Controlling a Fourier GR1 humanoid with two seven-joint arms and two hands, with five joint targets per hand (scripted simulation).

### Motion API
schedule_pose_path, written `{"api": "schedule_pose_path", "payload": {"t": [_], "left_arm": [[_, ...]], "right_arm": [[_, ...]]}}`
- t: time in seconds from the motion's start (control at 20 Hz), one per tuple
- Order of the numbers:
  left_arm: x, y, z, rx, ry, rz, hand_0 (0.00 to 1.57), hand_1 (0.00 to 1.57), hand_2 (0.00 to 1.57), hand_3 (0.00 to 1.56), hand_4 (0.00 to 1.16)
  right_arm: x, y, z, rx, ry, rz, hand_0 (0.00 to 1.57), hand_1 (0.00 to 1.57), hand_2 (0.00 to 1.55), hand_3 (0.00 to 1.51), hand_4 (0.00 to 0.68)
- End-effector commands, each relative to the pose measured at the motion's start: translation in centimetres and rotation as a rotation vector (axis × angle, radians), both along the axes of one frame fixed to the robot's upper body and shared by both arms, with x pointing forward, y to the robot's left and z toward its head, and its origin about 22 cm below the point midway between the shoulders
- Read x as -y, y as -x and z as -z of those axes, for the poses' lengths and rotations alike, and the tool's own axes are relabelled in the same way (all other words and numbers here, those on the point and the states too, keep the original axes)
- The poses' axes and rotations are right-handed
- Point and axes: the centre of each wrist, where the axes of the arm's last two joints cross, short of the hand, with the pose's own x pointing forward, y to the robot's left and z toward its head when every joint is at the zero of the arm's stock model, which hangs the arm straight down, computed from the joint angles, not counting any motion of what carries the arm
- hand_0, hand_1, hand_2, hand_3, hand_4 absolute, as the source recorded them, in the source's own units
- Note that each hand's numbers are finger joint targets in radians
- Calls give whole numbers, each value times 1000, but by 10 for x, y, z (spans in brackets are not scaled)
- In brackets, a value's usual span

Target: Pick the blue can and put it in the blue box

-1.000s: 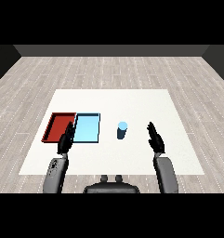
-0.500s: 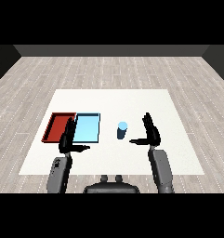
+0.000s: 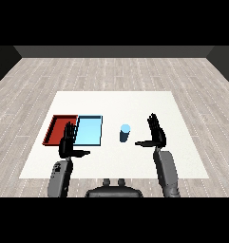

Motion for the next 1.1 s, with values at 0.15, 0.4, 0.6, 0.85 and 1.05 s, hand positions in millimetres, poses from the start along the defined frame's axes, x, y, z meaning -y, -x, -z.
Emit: {"api": "schedule_pose_path", "payload": {"t": [0.15, 0.4, 0.6, 0.85, 1.05], "left_arm": [[-2, 19, 2, -2, 15, -5, 0, 0, 0, 0, 0], [13, 4, -6, -12, 16, -19, 0, 0, 0, 0, 0], [-3, -1, 1, -2, 23, -2, 0, 0, 0, 0, 0], [23, -6, -8, 4, 34, -9, 0, 0, 0, 0, 0], [-13, 9, -1, 13, 30, -21, 0, 0, 0, 0, 0]], "right_arm": [[2, -8, 13, -35, 14, 21, 0, 0, 0, 0, 0], [1, -26, 2, -70, -38, -24, 0, 0, 0, 0, 0], [-7, -26, 27, -104, -63, 5, 0, 0, 0, 0, 0], [-20, -29, 14, -138, -70, -6, 0, 0, 0, 0, 0], [-21, -37, 49, -181, -103, -16, 0, 0, 0, 0, 0]]}}
